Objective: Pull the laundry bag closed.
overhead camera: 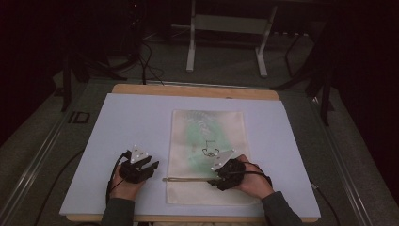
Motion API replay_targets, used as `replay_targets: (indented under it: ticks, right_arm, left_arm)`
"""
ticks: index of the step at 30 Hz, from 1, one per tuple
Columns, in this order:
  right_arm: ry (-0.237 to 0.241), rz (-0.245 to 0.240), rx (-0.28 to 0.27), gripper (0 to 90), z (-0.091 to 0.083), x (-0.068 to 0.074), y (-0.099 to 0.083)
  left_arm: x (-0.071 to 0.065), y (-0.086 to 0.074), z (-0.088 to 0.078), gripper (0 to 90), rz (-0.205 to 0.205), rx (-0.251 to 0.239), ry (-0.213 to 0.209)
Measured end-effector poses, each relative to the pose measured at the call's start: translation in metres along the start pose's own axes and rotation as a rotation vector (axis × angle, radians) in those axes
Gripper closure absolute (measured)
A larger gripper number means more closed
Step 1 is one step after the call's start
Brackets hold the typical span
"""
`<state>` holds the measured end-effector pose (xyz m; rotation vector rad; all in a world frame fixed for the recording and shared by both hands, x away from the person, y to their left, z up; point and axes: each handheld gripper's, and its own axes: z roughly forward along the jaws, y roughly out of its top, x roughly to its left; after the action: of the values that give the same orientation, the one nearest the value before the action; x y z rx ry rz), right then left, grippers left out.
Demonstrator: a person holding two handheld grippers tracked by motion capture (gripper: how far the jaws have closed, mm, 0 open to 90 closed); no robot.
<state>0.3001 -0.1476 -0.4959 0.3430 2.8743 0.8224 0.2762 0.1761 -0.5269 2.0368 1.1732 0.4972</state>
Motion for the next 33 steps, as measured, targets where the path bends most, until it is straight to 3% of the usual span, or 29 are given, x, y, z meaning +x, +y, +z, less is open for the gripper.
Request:
replay_targets:
  ticks: [33]
  right_arm:
    - [0.049, -0.059, -0.016, 49.6, 0.02, 0.012, 0.028]
  left_arm:
    - [0.0, 0.0, 0.0, 59.7, 0.003, 0.003, -0.001]
